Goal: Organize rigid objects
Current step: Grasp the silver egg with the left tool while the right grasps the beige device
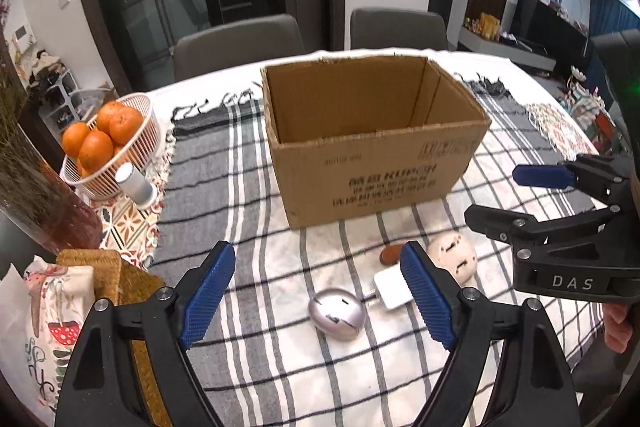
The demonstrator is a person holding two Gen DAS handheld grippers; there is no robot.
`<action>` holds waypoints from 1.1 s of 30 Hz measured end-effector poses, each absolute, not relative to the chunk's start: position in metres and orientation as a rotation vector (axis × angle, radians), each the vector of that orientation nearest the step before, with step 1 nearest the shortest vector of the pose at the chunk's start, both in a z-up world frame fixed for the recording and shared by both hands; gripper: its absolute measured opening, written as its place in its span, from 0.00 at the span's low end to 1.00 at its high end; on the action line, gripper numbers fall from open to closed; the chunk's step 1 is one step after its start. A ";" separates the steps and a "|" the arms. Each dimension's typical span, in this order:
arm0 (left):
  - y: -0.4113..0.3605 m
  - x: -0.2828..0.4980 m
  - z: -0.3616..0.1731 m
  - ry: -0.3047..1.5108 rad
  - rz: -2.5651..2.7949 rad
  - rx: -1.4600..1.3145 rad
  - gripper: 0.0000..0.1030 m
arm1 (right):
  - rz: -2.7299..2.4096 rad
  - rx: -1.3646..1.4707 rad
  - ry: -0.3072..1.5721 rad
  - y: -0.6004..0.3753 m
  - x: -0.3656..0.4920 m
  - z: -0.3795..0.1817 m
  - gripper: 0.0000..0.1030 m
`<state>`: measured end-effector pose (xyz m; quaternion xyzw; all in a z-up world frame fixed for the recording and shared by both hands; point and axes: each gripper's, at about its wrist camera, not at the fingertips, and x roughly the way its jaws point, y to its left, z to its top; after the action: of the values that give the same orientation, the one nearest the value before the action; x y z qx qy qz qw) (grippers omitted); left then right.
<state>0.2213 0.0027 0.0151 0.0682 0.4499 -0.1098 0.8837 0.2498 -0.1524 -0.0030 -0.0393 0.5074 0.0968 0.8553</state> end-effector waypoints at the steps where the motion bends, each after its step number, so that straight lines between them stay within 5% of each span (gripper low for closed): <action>1: 0.002 0.221 0.013 0.949 -0.235 0.146 0.82 | 0.205 -0.086 1.072 -0.152 0.250 -0.004 0.69; 33: -0.025 0.249 -0.068 1.326 -0.369 0.303 0.81 | 0.195 -0.083 1.427 -0.160 0.275 -0.091 0.69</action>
<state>0.2493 -0.0251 -0.0684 0.1392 0.6095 -0.1695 0.7618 0.2745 -0.1604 -0.0914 -0.0382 0.6533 0.0891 0.7509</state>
